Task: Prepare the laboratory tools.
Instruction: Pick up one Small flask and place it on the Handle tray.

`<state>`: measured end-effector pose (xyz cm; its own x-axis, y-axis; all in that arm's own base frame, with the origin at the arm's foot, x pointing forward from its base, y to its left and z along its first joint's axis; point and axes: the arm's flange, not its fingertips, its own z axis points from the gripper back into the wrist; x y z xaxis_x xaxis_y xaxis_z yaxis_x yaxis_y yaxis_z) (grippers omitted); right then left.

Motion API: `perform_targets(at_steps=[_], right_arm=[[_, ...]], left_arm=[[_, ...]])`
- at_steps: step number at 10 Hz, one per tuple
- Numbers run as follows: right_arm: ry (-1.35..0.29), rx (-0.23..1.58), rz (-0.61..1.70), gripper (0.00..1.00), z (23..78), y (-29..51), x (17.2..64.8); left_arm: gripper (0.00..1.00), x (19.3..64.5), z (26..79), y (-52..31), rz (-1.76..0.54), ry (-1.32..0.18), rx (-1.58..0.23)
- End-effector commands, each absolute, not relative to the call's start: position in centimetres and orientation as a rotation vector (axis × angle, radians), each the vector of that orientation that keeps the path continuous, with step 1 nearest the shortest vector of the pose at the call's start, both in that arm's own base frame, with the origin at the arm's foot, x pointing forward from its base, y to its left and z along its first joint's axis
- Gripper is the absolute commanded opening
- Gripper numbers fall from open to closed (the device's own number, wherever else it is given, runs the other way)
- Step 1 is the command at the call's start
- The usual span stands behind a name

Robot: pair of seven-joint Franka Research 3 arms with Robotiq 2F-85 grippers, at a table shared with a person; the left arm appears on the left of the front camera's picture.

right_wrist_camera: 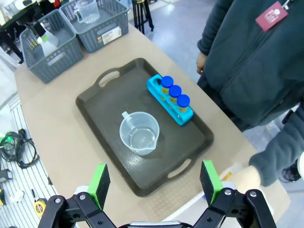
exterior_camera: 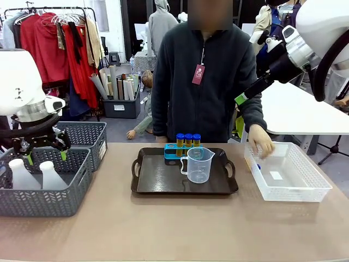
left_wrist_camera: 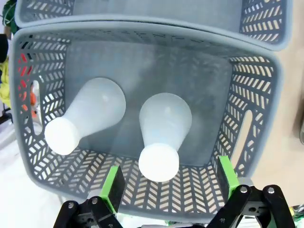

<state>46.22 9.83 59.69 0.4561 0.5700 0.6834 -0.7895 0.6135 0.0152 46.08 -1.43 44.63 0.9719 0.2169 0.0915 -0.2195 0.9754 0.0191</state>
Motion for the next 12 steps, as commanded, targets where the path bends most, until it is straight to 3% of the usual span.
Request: perform_targets(at_steps=[1,5,7,11,12], right_arm=[[-0.703,0.379,0.859,1.00,59.8,9.8,46.3],[-0.703,0.379,0.859,1.00,59.8,9.8,46.3],[-0.703,0.379,0.859,1.00,59.8,9.8,46.3],[-0.703,0.379,0.859,1.00,59.8,9.8,46.3],[-0.703,0.379,0.859,1.00,59.8,9.8,46.3]], left_arm=[[1.00,46.4,43.6,-0.3,0.186,-0.101,-0.007],[1.00,47.1,42.4,0.4,0.120,-0.075,-0.020],[0.93,47.6,42.2,0.1,0.089,-0.070,-0.018],[0.13,47.8,42.5,-0.3,0.094,-0.068,-0.006],[0.00,47.7,42.5,-0.5,0.097,-0.065,-0.006]])
